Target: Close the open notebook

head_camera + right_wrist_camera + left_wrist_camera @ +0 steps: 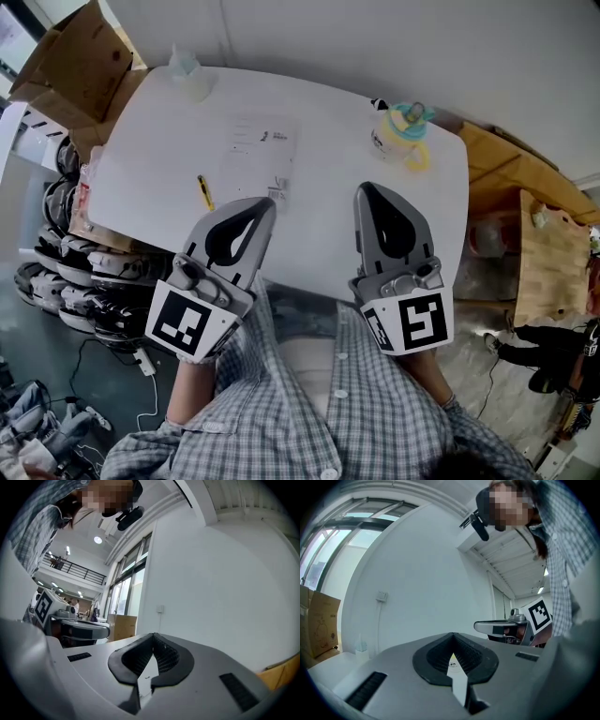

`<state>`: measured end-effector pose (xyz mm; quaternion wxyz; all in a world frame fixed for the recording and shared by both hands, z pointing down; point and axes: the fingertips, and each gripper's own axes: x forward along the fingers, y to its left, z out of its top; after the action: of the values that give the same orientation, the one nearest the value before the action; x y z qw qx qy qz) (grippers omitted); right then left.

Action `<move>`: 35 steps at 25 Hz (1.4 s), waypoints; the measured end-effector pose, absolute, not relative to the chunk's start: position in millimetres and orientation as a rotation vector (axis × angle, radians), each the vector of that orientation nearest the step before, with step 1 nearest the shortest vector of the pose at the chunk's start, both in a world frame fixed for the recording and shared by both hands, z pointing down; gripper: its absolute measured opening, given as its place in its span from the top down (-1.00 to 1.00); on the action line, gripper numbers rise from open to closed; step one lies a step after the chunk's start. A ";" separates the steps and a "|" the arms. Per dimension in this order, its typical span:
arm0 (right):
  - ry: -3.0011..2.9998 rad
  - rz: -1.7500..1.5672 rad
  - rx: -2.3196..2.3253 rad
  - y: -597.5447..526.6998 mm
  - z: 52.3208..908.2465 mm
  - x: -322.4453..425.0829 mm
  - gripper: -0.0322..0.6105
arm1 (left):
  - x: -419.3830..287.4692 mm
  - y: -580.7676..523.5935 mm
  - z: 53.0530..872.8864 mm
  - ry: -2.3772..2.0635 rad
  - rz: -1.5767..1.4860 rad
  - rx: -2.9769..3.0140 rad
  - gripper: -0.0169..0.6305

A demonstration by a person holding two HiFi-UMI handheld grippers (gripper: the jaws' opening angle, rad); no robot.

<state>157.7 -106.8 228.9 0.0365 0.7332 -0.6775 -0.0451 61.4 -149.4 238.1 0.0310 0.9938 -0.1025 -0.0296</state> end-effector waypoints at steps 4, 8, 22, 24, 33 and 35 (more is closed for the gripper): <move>-2.072 -0.162 2.245 -102.6 226.0 157.6 0.84 | 62.3 -145.5 237.1 -0.303 -0.112 3.063 0.92; -2.071 -0.155 2.247 -99.2 226.6 158.2 0.84 | 62.6 -141.2 243.7 -0.308 -0.056 3.067 0.92; -2.072 -0.154 2.230 -94.2 229.2 151.0 0.84 | 60.3 -132.3 237.5 -0.290 -0.099 3.071 0.92; -2.070 -0.153 2.229 -93.9 230.3 150.6 0.84 | 60.7 -131.1 234.2 -0.281 -0.128 3.072 0.92; -2.047 -0.124 2.225 -94.7 237.2 150.1 0.84 | 63.2 -130.7 234.0 -0.249 -0.133 3.071 0.92; -2.043 -0.120 2.223 -95.1 237.9 150.4 0.84 | 63.6 -130.9 234.4 -0.247 -0.124 3.074 0.92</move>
<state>150.4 -95.1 237.9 0.0602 0.7344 -0.6749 -0.0397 63.6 -130.9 234.4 0.0274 0.9956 -0.0800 -0.0402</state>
